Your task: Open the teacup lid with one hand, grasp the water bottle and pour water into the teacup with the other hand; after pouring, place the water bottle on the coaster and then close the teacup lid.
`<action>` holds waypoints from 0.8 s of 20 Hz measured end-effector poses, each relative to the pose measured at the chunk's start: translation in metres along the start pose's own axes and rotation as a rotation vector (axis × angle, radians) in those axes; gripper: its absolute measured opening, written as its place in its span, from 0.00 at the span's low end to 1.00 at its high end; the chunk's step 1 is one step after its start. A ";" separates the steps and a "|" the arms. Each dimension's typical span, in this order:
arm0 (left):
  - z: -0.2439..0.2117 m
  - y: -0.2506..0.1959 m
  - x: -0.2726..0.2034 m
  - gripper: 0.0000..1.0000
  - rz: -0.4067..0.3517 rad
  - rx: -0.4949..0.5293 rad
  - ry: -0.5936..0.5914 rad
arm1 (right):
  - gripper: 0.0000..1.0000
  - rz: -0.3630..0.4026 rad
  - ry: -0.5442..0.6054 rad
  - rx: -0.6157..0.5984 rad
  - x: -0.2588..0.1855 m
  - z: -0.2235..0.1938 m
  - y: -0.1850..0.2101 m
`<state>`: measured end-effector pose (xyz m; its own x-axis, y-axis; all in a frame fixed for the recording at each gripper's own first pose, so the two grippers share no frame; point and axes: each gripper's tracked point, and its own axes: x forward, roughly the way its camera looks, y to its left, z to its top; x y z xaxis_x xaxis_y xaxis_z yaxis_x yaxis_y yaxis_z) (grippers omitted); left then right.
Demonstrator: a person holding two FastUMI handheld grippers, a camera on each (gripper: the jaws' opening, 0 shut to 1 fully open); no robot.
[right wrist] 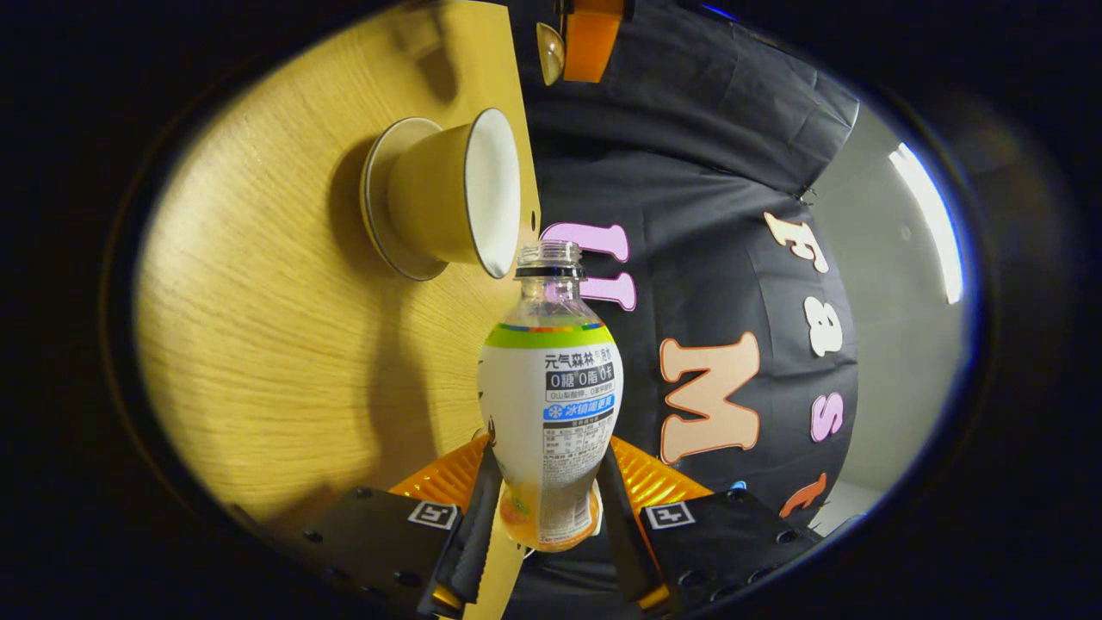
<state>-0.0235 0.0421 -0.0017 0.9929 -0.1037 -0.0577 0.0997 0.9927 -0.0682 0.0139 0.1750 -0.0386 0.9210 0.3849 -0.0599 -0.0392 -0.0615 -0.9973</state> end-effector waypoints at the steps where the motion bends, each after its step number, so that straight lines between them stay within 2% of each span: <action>1: 0.000 -0.001 0.001 0.24 -0.003 0.000 0.000 | 0.64 0.001 -0.004 -0.019 0.000 0.001 0.000; 11: 0.005 -0.005 0.002 0.24 -0.019 0.004 -0.010 | 0.63 -0.008 -0.052 -0.274 0.000 0.011 -0.015; 16: 0.007 -0.006 0.002 0.24 -0.024 0.001 -0.014 | 0.64 -0.004 -0.068 -0.359 0.000 0.014 -0.017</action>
<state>-0.0216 0.0365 0.0053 0.9910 -0.1271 -0.0425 0.1240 0.9899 -0.0689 0.0088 0.1885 -0.0218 0.8924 0.4457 -0.0708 0.1143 -0.3749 -0.9200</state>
